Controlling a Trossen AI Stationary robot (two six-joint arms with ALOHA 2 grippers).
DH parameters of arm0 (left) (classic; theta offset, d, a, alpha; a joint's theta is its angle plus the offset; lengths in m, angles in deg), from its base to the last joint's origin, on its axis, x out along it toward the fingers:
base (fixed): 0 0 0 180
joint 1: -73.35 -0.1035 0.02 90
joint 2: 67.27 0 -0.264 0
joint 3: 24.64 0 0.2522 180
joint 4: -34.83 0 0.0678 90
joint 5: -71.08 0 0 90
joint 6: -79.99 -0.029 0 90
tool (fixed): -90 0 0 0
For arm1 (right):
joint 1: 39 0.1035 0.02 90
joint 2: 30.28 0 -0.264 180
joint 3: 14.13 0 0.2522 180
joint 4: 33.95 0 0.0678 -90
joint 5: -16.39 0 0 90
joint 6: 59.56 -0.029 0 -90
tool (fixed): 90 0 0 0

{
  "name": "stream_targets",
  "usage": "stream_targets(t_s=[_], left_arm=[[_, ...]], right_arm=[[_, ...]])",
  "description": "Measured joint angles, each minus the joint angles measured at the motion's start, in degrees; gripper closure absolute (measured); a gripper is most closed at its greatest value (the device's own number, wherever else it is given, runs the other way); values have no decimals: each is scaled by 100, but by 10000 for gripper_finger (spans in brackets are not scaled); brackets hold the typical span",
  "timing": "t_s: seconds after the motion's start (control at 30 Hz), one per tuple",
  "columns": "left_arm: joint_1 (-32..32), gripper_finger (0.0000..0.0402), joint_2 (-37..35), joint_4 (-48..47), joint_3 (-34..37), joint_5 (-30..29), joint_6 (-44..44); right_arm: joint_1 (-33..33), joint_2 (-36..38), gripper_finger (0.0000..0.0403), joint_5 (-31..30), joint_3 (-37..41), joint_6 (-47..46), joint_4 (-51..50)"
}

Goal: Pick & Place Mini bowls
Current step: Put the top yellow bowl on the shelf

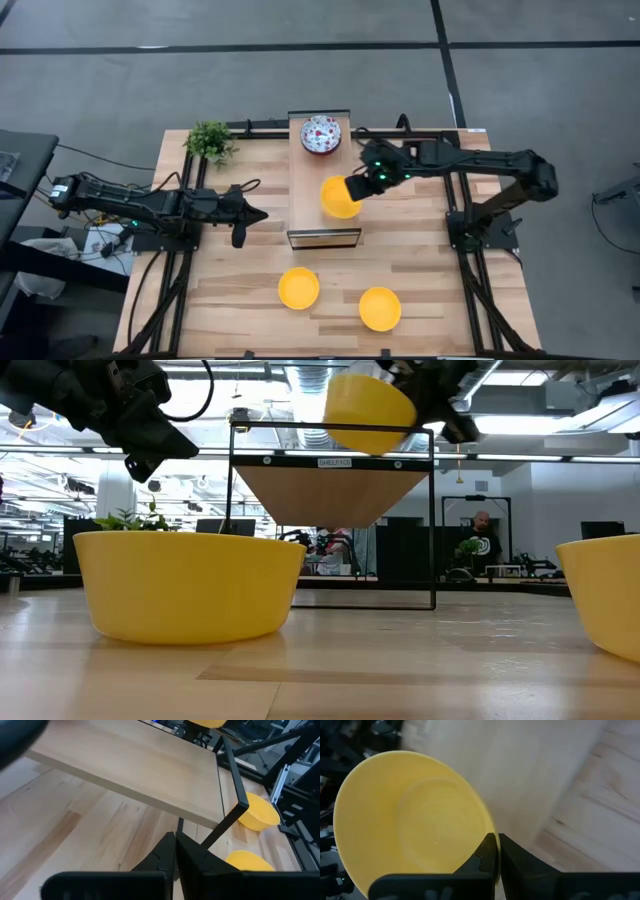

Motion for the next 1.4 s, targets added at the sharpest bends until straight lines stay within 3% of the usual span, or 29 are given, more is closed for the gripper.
stream_targets(t_s=[0.27, 0.5, 0.7, 1.4], left_arm=[[3, 390, 0, 115, 0, 31, -518], [11, 390, 0, 895, 0, 721, -1760], [11, 390, 5, 914, 0, 923, -1966], [11, 390, 24, 1002, 262, 927, -1774]], right_arm=[[-51, -1249, 403, -39, -1563, 540, -854], [-82, -2107, 403, -26, -2631, 855, -1732], [-82, -2570, 403, -51, -3209, 1009, -2472], [-200, -2692, 381, -154, -3428, 1244, -2362]])
